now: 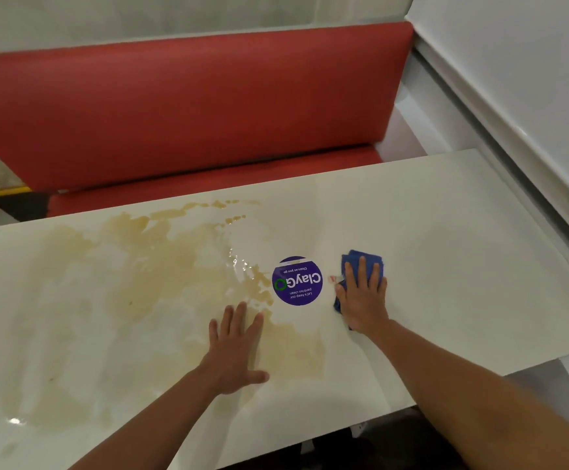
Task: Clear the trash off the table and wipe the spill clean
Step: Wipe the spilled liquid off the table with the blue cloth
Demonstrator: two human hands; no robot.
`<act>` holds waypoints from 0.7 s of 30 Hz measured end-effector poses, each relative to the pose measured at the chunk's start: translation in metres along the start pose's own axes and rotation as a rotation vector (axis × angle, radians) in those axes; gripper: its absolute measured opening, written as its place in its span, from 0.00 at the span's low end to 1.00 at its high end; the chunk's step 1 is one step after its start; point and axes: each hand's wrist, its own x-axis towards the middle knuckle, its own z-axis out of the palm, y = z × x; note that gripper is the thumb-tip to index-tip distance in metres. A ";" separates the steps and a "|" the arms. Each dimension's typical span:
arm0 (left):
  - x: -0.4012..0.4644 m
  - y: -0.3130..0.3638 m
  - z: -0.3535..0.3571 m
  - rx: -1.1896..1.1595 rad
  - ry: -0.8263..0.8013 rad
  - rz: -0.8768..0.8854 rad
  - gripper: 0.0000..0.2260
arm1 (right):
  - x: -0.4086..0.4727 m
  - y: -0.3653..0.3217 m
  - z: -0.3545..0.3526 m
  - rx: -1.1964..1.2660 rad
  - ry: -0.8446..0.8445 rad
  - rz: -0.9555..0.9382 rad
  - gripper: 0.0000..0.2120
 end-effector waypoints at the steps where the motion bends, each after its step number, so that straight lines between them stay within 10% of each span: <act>1: -0.001 0.000 0.000 0.005 0.001 0.000 0.54 | -0.009 -0.008 0.003 -0.005 0.029 -0.057 0.29; 9: 0.000 -0.001 0.002 -0.020 0.003 -0.005 0.54 | -0.124 0.032 0.023 -0.056 -0.100 -0.414 0.28; 15: 0.002 -0.002 0.004 -0.032 -0.006 -0.002 0.55 | -0.046 0.103 0.007 -0.120 -0.084 -0.107 0.31; 21: 0.000 0.001 0.001 -0.019 0.012 -0.012 0.55 | -0.045 0.007 0.004 -0.016 0.079 0.031 0.29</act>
